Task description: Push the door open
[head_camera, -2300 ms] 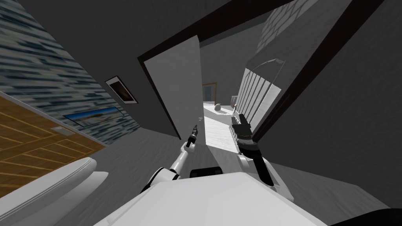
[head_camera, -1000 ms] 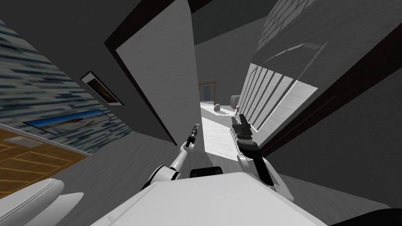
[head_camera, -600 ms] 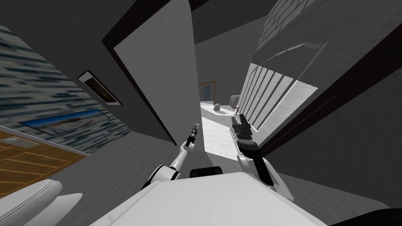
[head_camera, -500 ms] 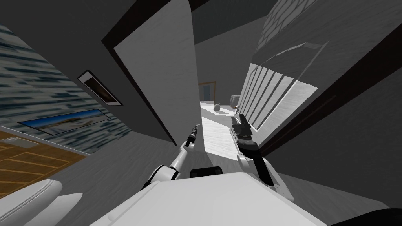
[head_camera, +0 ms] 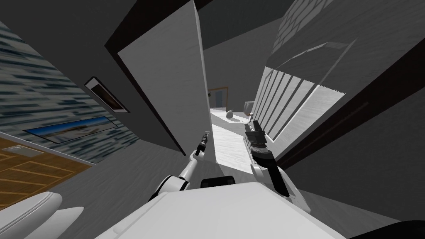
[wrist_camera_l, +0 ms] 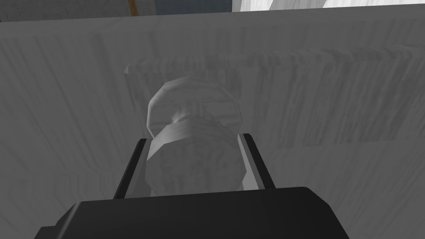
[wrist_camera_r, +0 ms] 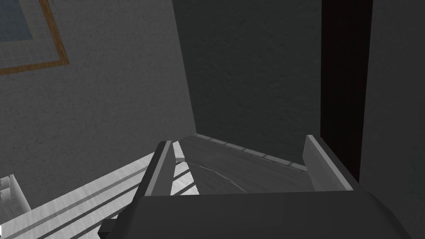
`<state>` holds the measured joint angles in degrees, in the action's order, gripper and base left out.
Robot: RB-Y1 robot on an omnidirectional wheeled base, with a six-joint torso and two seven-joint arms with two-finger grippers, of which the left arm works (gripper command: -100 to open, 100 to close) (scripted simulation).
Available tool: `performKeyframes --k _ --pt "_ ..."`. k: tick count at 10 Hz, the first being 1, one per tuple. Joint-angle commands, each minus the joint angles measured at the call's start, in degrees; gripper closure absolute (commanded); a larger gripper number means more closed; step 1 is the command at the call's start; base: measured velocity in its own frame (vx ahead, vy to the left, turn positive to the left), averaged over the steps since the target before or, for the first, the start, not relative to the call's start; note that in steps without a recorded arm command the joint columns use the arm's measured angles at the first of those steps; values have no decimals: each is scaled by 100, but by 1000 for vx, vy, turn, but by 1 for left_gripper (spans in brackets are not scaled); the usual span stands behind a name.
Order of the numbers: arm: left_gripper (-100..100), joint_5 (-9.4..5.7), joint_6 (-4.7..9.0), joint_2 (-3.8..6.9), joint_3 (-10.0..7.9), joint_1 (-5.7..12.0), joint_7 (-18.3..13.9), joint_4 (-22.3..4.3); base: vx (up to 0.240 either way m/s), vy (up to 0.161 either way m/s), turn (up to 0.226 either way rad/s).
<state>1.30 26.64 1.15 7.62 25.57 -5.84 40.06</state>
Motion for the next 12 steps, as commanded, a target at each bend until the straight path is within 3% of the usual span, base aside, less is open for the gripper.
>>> performKeyframes --k 1,3,7,8,12 --pt "100 -33 13 138 -96 44 -4 27 134 -85 23" --pt "100 -33 13 138 -96 44 -4 27 89 -68 7" --pt "100 -108 -1 279 -351 42 86 2 153 -108 86" --pt "-100 -90 -70 247 -281 -10 74 88 -51 -36 36" --pt "-100 -90 -95 224 -233 -11 38 104 -183 33 -2"
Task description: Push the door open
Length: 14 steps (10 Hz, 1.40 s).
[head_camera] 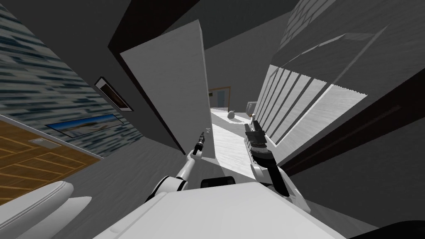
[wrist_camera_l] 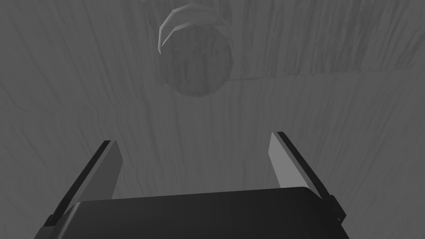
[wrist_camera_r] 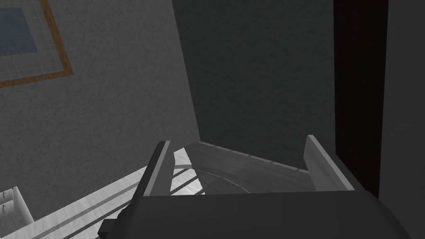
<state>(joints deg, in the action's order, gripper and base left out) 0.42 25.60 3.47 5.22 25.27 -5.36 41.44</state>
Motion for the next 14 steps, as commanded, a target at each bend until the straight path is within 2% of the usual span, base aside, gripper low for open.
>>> performKeyframes --k 1,5,6,7,10,12,14 --pt "-100 -2 0 -29 25 19 -22 -29 -195 4 5" --pt "-100 -2 -34 -175 91 17 -70 -8 -201 17 7" --pt "-100 -6 -12 -146 70 59 -63 -73 -87 12 -4" --pt "-100 -11 14 -86 51 62 -51 -95 78 -29 -32" --pt "-100 -17 35 -43 23 62 -36 -108 181 -36 -16" --pt "-100 -23 54 -46 -1 61 -23 -119 210 -59 -23" --pt "-100 -28 74 -92 -27 61 -9 -130 206 -68 -23"
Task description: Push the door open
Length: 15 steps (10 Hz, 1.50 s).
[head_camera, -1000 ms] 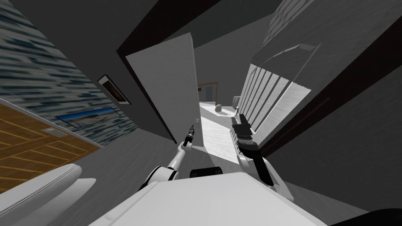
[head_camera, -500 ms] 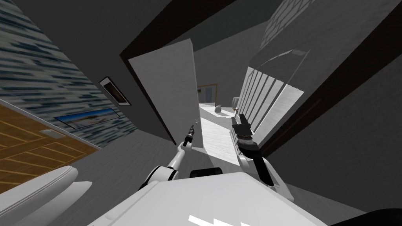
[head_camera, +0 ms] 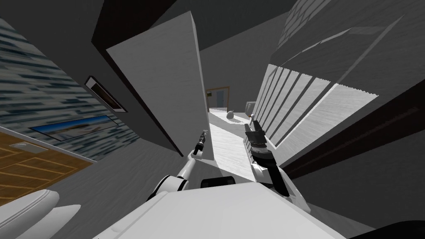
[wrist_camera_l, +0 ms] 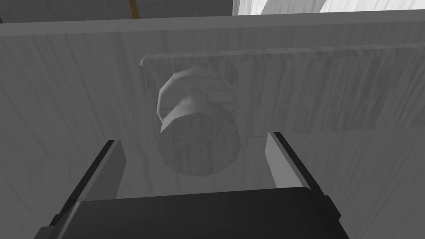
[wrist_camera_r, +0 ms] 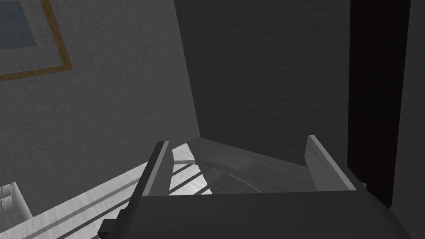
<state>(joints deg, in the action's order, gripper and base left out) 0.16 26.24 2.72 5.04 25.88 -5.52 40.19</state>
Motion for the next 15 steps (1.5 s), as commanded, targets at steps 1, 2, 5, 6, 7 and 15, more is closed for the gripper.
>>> performKeyframes --k 1,2,5,6,7,15 --pt "-100 -4 18 -55 -20 0 12 -11 200 -48 -21" --pt "-100 -4 8 -33 -15 14 7 -16 82 -23 0" --pt "100 -4 8 -33 -15 14 7 -16 -24 7 -3" --pt "100 -4 8 -33 -15 14 7 -16 -14 5 0" --pt "100 -4 8 -33 -15 14 7 -16 -6 1 4" --pt "100 -82 -3 125 -256 -12 81 -48 103 -56 22"
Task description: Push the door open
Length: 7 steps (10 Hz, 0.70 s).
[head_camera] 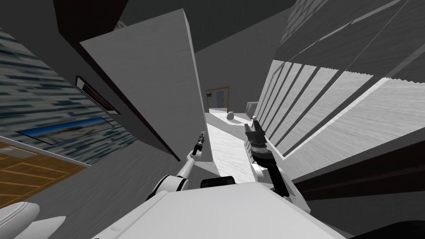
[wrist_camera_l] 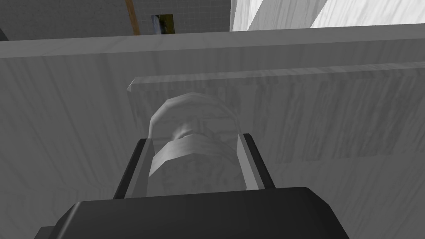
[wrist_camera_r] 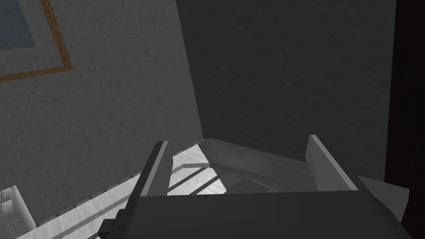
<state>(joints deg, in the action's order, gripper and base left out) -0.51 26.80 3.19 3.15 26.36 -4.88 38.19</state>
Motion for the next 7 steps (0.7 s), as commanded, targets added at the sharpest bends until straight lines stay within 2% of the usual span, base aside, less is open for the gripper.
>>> performKeyframes --k 1,7 --pt "100 -25 -59 93 -95 -62 26 149 169 -126 55" --pt "100 -150 -61 266 -473 -84 135 118 173 -123 62"
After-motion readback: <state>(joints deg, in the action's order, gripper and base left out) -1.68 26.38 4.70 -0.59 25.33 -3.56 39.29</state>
